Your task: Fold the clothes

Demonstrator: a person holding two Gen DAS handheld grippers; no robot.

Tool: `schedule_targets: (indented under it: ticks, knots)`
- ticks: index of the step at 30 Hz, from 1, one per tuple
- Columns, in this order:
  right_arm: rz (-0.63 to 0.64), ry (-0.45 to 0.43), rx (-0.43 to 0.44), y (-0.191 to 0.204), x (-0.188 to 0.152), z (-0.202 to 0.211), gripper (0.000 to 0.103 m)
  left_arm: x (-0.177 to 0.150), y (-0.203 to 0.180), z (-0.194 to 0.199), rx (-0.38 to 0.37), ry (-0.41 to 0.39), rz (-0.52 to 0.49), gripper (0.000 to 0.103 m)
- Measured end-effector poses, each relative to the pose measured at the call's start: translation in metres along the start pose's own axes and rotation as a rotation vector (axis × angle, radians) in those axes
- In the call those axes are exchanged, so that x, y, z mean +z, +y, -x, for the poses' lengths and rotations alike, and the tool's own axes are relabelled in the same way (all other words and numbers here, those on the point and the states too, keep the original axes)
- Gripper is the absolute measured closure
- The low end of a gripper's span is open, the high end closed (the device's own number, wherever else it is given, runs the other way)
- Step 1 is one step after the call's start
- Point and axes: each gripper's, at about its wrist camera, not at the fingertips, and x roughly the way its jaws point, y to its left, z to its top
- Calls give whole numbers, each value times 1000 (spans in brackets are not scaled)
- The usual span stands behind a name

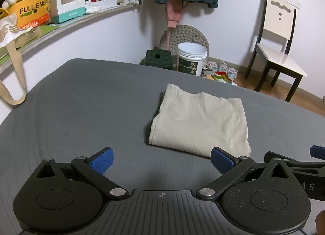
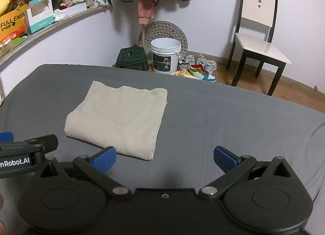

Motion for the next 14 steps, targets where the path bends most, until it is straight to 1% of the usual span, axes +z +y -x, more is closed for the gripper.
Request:
schedule_targets:
  ticks: [14]
  knots:
    - [-2,11,10,-2,-2,-1,0,-1,2,-4,1,11,11,1]
